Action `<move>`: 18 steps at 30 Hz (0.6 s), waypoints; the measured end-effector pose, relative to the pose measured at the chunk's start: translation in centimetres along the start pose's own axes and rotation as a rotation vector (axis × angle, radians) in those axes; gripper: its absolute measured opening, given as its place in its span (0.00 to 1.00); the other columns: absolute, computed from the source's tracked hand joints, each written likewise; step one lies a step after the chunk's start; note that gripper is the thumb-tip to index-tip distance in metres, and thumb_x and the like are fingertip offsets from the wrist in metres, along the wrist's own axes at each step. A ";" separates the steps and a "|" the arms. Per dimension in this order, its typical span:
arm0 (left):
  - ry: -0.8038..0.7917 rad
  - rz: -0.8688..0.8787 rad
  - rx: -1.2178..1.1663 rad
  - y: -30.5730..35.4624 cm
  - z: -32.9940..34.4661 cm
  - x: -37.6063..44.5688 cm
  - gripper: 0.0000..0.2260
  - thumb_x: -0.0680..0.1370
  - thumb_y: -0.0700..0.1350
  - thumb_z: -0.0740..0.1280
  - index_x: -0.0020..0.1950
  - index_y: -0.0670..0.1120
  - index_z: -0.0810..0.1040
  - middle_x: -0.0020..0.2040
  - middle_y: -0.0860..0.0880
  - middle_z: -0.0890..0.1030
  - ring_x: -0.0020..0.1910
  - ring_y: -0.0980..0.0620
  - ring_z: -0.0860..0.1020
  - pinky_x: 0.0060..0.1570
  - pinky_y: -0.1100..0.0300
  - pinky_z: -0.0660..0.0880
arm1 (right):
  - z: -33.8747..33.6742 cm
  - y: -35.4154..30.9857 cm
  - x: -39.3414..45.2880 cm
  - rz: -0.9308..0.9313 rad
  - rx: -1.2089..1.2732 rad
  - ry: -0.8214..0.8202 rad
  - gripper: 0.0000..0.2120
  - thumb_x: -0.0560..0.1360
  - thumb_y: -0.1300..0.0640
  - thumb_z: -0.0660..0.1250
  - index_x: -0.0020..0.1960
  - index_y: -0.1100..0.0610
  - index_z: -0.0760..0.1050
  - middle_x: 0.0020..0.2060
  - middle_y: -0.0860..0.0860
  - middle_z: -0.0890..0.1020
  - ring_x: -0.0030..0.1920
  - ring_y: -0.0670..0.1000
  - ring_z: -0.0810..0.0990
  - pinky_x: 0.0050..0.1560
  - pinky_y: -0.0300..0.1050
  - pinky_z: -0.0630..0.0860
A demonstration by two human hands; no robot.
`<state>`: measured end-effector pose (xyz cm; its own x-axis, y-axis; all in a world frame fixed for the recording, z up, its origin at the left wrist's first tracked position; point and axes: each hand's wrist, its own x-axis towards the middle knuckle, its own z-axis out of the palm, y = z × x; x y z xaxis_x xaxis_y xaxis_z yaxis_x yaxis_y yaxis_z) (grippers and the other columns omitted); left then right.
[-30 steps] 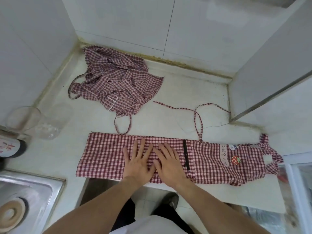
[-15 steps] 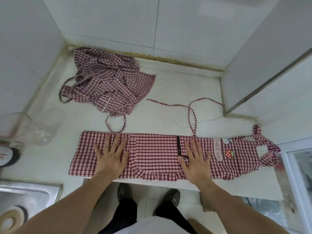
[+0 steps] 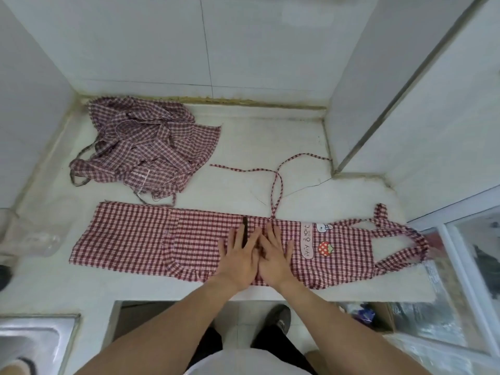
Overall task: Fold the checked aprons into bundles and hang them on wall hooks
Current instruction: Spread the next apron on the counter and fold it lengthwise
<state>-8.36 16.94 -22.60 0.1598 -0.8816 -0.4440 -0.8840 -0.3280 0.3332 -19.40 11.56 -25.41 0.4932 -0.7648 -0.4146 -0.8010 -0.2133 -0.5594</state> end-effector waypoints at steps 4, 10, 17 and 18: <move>-0.137 -0.039 0.163 -0.4 2.5 0.6 0.31 0.82 0.62 0.39 0.76 0.51 0.26 0.74 0.41 0.23 0.73 0.39 0.24 0.73 0.36 0.33 | -3.5 5.1 -1.8 -0.132 0.317 0.049 0.23 0.79 0.58 0.68 0.73 0.53 0.70 0.74 0.39 0.61 0.77 0.41 0.54 0.79 0.53 0.51; -0.169 -0.172 0.173 3.0 -0.8 2.8 0.35 0.80 0.61 0.58 0.79 0.45 0.47 0.79 0.35 0.42 0.77 0.30 0.41 0.73 0.30 0.46 | -9.7 15.8 -5.6 -0.252 -0.136 -0.072 0.49 0.63 0.24 0.68 0.77 0.46 0.61 0.79 0.41 0.53 0.79 0.42 0.48 0.77 0.47 0.47; -0.241 -0.273 0.174 5.3 -0.6 4.1 0.58 0.68 0.70 0.70 0.79 0.48 0.33 0.77 0.32 0.39 0.75 0.26 0.39 0.72 0.29 0.47 | -16.0 22.2 -5.2 -0.030 -0.344 0.233 0.27 0.68 0.52 0.76 0.65 0.56 0.77 0.64 0.54 0.77 0.65 0.60 0.73 0.65 0.58 0.68; -0.240 -0.280 0.169 5.0 -0.4 4.1 0.58 0.68 0.70 0.70 0.78 0.50 0.31 0.77 0.32 0.37 0.75 0.26 0.38 0.72 0.29 0.46 | -16.7 22.6 -5.0 -0.032 -0.352 0.220 0.25 0.68 0.54 0.77 0.63 0.56 0.78 0.61 0.54 0.77 0.64 0.60 0.73 0.64 0.57 0.68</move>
<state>-12.01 11.58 -22.42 0.3149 -0.6556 -0.6863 -0.8838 -0.4661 0.0398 -45.61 0.38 -24.02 0.4658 -0.8579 -0.2168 -0.8725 -0.4046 -0.2738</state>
